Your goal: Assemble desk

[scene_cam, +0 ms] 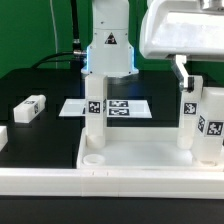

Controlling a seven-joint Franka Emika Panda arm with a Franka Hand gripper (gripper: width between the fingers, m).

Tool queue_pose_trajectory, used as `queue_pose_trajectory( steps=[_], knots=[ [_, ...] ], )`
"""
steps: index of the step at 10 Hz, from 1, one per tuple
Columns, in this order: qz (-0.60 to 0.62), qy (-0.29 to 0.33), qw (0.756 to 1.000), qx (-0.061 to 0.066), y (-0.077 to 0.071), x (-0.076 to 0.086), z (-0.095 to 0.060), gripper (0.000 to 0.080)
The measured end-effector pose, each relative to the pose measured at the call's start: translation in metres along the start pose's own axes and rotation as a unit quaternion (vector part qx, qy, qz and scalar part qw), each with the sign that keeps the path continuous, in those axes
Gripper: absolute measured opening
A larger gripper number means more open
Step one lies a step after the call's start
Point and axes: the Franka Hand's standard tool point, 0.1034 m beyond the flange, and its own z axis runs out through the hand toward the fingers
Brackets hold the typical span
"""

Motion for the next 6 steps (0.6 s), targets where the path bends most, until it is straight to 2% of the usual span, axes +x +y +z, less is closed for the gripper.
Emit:
queue_pose_trajectory(
  steps=[1, 4, 5, 6],
  knots=[
    [0.002, 0.0, 1.0, 0.001, 0.001, 0.003, -0.004, 0.0649],
    [0.002, -0.019, 1.0, 0.002, 0.0, -0.001, -0.001, 0.0649],
    [0.003, -0.043, 0.999, 0.003, 0.0, -0.008, 0.003, 0.0649],
    [0.005, -0.095, 0.995, 0.007, -0.002, -0.013, 0.003, 0.0649]
  ],
)
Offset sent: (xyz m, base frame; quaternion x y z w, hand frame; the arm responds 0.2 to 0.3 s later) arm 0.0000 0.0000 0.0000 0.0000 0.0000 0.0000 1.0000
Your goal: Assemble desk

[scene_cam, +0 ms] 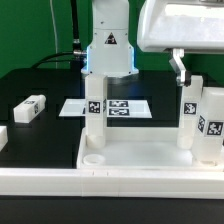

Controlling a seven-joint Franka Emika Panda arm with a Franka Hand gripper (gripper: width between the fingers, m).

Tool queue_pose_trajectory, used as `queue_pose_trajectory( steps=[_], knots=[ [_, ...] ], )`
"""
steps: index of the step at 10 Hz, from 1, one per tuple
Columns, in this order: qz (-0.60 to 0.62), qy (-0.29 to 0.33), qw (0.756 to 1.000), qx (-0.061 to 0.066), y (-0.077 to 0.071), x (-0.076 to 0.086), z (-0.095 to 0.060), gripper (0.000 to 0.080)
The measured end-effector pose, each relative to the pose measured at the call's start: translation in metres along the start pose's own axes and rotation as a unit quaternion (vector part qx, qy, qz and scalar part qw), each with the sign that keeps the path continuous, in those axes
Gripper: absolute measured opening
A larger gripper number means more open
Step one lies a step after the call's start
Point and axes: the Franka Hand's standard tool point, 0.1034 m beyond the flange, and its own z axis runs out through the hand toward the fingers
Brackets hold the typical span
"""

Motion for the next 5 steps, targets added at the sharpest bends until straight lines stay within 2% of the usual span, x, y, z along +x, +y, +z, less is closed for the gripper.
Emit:
queue_pose_trajectory(
  steps=[1, 3, 5],
  knots=[
    [0.0, -0.03, 1.0, 0.002, -0.0012, 0.0038, -0.0013, 0.0649],
    [0.002, -0.097, 0.995, 0.003, 0.0001, -0.0003, 0.0012, 0.0649],
    [0.002, -0.102, 0.995, 0.001, -0.0002, 0.0064, 0.0056, 0.0649]
  ],
)
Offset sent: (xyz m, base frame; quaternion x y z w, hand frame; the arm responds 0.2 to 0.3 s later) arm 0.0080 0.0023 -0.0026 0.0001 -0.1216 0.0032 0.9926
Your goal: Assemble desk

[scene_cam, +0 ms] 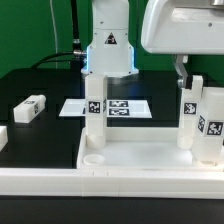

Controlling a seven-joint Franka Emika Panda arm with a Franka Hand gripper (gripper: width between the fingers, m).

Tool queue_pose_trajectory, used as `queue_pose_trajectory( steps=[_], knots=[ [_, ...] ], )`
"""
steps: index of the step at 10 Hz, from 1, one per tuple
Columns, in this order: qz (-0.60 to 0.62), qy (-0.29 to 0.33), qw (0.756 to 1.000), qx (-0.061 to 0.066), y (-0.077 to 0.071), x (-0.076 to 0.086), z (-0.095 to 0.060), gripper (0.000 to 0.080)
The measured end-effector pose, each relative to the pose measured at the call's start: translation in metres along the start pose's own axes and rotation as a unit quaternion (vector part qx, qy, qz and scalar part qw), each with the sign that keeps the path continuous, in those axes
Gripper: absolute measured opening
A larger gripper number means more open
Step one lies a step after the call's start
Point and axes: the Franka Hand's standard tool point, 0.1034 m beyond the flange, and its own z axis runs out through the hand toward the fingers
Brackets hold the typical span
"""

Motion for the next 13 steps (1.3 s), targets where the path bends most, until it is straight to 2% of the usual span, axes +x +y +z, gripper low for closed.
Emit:
queue_pose_trajectory(
  steps=[6, 8, 9, 10, 13],
  knots=[
    [-0.001, -0.002, 1.0, -0.006, 0.001, -0.001, 0.014, 0.0649],
    [-0.001, -0.002, 1.0, -0.006, 0.001, 0.0, 0.014, 0.0398],
    [-0.001, -0.002, 1.0, -0.006, 0.001, 0.0, 0.014, 0.0398],
    [-0.001, -0.002, 1.0, -0.006, 0.002, 0.0, 0.014, 0.0289],
    [0.018, -0.002, 1.0, -0.006, 0.002, -0.001, 0.014, 0.0289]
  ],
)
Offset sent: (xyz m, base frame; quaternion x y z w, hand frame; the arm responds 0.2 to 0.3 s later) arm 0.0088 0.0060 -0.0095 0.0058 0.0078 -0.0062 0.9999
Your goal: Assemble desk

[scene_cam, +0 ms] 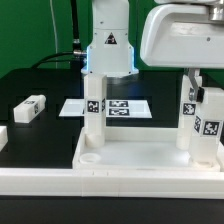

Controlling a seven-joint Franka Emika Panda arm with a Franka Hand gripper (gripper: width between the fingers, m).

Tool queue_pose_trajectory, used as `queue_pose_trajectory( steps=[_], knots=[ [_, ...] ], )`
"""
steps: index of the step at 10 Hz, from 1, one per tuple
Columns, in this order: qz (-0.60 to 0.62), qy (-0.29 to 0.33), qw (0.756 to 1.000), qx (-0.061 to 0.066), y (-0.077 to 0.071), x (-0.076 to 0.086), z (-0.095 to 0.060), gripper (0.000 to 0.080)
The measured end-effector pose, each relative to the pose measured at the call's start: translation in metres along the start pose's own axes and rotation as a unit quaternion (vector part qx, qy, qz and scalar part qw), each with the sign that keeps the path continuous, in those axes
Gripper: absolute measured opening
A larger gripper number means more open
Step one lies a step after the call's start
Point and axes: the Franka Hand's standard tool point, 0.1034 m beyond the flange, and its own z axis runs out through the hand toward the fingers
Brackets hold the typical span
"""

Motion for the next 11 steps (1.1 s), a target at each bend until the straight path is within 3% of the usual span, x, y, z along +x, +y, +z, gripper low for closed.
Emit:
queue_pose_trajectory(
  steps=[3, 5, 7, 11],
  knots=[
    [0.14, 0.001, 0.99, 0.005, 0.0015, -0.001, 0.0006, 0.029],
    [0.248, 0.011, 0.969, 0.009, 0.0025, -0.0008, 0.0012, 0.029],
    [0.369, 0.016, 0.929, 0.02, 0.0023, -0.0007, 0.0015, 0.029],
    [0.498, 0.012, 0.867, 0.028, 0.0026, -0.0006, 0.002, 0.029]
  ],
)
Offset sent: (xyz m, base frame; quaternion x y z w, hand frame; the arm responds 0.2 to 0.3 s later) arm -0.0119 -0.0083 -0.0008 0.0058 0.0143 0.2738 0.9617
